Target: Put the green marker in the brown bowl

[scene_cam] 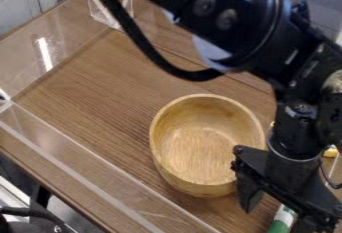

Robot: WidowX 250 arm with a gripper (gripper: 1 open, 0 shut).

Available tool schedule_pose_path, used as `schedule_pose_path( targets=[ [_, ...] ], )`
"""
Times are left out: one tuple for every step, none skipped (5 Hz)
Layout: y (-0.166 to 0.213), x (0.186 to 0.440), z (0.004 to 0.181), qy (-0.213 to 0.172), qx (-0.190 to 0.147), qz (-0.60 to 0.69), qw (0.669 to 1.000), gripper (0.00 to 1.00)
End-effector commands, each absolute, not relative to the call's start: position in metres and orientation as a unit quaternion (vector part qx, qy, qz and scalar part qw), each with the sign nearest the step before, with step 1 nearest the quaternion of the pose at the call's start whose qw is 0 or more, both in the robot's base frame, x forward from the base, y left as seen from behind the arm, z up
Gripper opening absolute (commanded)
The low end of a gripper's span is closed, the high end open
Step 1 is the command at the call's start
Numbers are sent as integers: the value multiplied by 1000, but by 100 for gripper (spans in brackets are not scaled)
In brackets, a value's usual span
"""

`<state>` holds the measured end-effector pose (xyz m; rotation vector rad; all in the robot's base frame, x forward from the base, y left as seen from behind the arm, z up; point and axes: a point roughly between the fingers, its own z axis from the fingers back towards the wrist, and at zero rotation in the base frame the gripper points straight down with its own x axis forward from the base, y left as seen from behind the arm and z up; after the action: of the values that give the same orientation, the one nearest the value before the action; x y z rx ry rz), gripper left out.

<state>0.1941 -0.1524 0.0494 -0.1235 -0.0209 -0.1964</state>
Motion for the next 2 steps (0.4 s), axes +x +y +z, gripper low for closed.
schedule_pose_path(
  targets=[
    [-154, 201, 51, -25, -72, -93, 993, 100],
    [-154, 203, 47, -25, -73, -92, 993, 100]
  ],
)
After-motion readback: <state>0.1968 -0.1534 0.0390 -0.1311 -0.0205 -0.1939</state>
